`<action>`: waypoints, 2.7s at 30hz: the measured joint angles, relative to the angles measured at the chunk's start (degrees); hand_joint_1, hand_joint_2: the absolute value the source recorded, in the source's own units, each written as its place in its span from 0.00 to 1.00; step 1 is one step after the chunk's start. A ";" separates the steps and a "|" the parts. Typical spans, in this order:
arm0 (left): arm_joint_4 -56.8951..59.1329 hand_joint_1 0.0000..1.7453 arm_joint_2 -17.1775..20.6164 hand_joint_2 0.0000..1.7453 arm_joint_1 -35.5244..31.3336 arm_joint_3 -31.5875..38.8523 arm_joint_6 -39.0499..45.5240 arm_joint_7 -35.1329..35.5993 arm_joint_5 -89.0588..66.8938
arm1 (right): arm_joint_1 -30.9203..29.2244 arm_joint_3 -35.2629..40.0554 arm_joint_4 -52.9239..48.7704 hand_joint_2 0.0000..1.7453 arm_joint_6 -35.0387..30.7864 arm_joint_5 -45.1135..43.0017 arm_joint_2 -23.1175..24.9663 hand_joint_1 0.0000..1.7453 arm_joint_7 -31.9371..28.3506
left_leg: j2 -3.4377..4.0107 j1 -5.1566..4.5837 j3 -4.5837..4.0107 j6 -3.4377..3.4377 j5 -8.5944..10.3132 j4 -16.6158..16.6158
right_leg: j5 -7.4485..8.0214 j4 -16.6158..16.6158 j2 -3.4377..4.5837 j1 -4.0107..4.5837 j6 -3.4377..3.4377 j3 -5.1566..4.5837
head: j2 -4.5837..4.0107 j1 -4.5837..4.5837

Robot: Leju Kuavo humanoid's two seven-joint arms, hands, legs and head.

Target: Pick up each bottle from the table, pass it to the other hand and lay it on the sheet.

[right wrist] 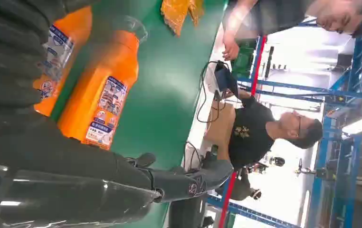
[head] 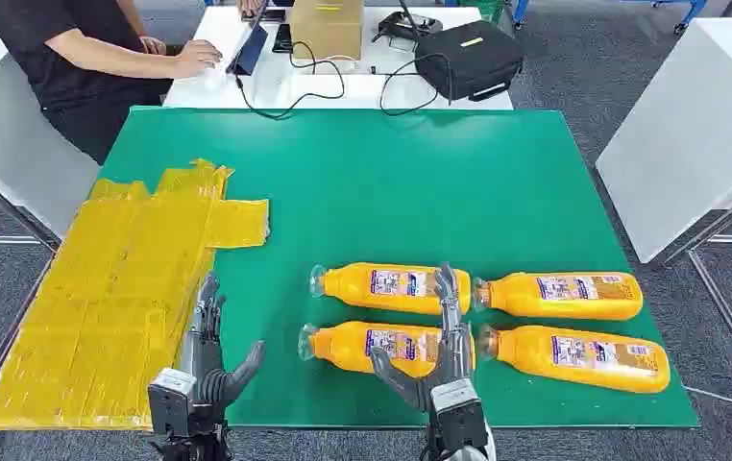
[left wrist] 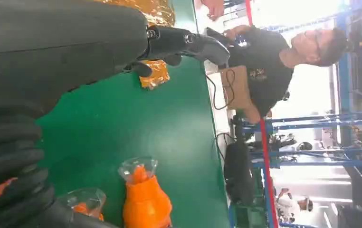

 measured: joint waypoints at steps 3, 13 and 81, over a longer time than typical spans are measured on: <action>-0.31 0.00 -0.46 1.00 0.56 0.48 -0.81 0.00 -0.83 | -0.01 0.18 0.15 1.00 -0.53 -0.77 -0.18 0.00 0.00 | 0.00 0.00 0.00 0.00 0.00 0.00 | 0.00 0.00 0.00 0.00 0.00 0.00 | 0.00 0.00; -0.48 0.00 -1.49 1.00 0.46 1.22 -2.23 0.00 -1.37 | 0.15 1.81 0.15 0.00 -2.91 -2.58 -1.60 0.00 0.00 | 0.00 0.00 0.02 0.00 0.01 0.00 | 0.01 0.00 0.00 0.00 0.00 0.00 | 0.00 0.02; -5.18 0.00 -1.92 1.00 2.87 -0.81 -2.36 -0.02 4.05 | -2.43 4.31 9.13 1.00 -5.67 13.34 -6.58 0.00 4.77 | -0.02 -0.02 0.02 -0.01 -0.04 0.00 | 0.00 -0.02 -0.02 -0.01 0.00 0.00 | 0.00 0.00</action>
